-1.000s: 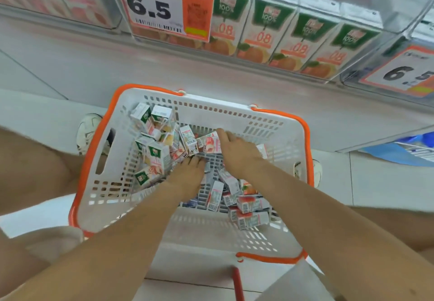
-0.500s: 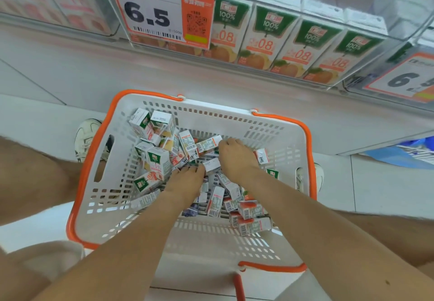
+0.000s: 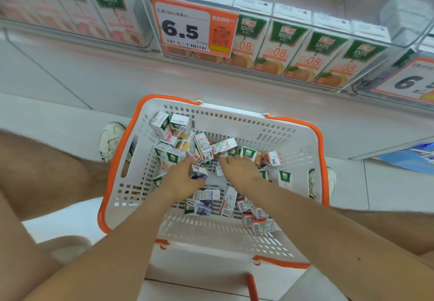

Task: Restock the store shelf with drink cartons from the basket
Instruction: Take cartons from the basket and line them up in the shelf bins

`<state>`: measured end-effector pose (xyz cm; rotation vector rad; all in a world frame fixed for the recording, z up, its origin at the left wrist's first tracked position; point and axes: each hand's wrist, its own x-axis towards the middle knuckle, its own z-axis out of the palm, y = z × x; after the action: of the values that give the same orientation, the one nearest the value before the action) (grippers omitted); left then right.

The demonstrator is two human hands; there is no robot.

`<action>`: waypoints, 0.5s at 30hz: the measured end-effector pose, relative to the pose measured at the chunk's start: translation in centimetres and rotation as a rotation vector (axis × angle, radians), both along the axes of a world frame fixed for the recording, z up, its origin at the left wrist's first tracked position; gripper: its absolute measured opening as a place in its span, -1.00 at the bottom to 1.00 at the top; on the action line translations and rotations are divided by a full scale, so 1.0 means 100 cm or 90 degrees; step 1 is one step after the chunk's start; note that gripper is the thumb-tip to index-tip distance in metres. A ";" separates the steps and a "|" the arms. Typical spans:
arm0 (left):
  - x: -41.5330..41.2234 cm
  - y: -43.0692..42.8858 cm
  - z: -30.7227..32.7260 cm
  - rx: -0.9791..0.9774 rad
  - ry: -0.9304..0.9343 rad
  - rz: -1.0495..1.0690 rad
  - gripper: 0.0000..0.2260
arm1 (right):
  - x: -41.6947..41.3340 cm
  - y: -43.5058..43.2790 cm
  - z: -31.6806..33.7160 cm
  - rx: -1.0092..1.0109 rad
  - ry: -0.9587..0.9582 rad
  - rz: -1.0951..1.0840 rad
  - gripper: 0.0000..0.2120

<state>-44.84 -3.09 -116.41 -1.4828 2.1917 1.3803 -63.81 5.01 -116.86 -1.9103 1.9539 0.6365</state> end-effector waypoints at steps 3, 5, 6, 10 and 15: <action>0.001 -0.012 0.008 0.090 0.070 0.065 -0.59 | 0.004 -0.003 0.002 0.009 -0.039 -0.003 -0.43; -0.001 -0.017 0.015 0.128 0.105 0.076 -0.64 | -0.001 -0.009 0.010 0.000 -0.125 -0.046 -0.54; -0.002 -0.019 0.020 0.141 0.122 0.089 -0.68 | -0.004 -0.011 0.014 -0.010 -0.180 -0.083 -0.59; -0.004 -0.023 0.035 0.160 0.144 0.136 -0.67 | -0.014 -0.019 0.046 -0.060 -0.352 -0.235 -0.61; -0.009 -0.025 0.078 0.116 0.125 0.123 -0.64 | -0.019 -0.010 0.094 -0.193 -0.396 -0.318 -0.71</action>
<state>-45.76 -5.62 -108.64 -1.5845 2.0033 1.8061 -65.71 4.02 -107.51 -1.4138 2.0296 -0.3705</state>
